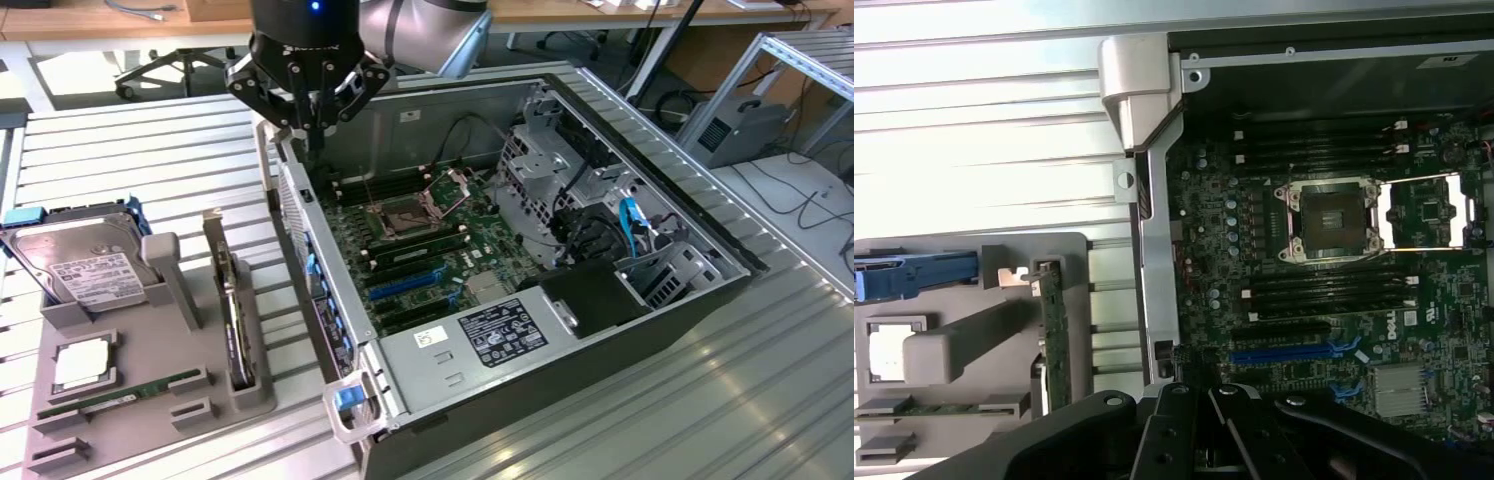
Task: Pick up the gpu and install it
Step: 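Reach for the gpu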
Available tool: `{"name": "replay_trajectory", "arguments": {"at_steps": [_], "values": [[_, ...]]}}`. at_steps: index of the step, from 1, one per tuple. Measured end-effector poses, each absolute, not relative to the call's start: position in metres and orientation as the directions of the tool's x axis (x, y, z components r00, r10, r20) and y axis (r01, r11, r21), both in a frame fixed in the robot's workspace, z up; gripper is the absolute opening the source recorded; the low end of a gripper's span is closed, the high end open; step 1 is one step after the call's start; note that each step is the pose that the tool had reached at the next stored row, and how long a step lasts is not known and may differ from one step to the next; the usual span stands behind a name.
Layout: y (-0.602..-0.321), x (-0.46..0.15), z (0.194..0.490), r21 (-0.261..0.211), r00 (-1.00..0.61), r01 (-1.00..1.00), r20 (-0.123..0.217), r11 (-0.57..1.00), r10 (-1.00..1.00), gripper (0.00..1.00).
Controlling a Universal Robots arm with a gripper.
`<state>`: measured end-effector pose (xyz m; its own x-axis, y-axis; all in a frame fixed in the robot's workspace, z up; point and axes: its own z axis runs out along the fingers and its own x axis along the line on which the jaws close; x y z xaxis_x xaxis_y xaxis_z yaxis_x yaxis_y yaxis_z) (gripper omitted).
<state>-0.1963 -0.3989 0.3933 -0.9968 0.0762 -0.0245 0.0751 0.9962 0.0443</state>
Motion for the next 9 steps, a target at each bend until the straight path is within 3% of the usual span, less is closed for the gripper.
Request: {"name": "replay_trajectory", "arguments": {"at_steps": [9], "values": [[-0.3989, -0.1988, 0.3933, 0.044, -0.997, 0.075, -0.024, 0.996, 0.076, 0.11]]}}
